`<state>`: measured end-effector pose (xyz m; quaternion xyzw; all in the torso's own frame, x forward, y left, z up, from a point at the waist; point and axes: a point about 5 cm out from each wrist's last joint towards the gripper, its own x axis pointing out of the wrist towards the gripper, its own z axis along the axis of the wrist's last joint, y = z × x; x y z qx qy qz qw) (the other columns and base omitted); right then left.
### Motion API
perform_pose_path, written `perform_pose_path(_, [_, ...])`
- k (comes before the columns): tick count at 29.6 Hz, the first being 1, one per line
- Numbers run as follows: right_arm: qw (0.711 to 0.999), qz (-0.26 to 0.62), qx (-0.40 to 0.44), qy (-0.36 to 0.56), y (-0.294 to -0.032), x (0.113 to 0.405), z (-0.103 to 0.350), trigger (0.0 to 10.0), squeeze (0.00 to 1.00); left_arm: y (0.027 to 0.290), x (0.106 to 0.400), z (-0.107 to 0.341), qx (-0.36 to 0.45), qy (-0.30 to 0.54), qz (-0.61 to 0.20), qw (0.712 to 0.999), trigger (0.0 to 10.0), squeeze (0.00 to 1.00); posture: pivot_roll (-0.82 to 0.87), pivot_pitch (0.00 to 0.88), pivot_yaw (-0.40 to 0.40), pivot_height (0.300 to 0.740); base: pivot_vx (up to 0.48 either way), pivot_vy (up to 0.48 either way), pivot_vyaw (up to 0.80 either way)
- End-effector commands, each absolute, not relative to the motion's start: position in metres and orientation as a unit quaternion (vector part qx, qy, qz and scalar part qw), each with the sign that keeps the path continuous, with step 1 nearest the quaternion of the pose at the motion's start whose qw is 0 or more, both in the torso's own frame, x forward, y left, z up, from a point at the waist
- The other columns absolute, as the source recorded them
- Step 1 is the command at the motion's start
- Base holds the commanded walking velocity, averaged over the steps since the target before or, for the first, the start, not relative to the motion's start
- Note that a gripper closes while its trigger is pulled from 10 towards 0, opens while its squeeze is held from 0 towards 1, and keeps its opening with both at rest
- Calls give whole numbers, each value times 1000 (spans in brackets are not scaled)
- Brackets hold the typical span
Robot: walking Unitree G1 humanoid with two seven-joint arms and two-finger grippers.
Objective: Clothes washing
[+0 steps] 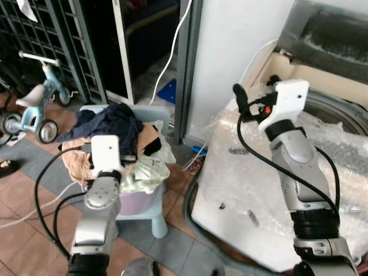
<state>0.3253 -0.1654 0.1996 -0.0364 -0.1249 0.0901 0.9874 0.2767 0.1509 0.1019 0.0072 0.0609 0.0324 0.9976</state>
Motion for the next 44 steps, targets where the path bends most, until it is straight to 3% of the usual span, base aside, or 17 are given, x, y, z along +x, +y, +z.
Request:
perform_pose_path(1, [990,72,-31,-120,-175,326,200,10000,0,143,278,106,9,54,21,998,10000,0,-20,0,-9,740,0,480,0])
perform_pose_path(7, [987,54,-102,-114,-171,330,200,10000,0,144,280,109,14,48,23,998,10000,0,-15,0,-11,740,0,480,0])
perform_pose_path(9, [991,81,-27,-102,-165,330,197,10000,0,145,280,110,15,41,28,999,10000,0,-12,0,-11,740,0,480,0])
perform_pose_path(11, [994,61,-9,-96,-165,331,194,10000,0,146,279,114,24,19,35,999,10000,0,-14,0,-10,740,0,240,0])
perform_pose_path(14, [995,67,-35,-60,-163,330,183,10000,0,146,279,115,21,18,34,999,10000,0,-14,0,-11,740,0,0,0])
perform_pose_path(16, [991,119,-18,-53,-157,326,178,10000,0,146,280,115,18,18,29,999,10000,0,-12,0,-11,740,0,0,0])
perform_pose_path(37, [990,138,-39,-17,-147,320,161,10000,0,152,281,115,18,22,41,999,10000,0,-20,0,-12,740,0,0,710])
perform_pose_path(44, [988,152,-38,12,-140,318,150,10000,0,153,280,114,19,22,40,999,10000,0,-18,0,-14,740,80,0,0])
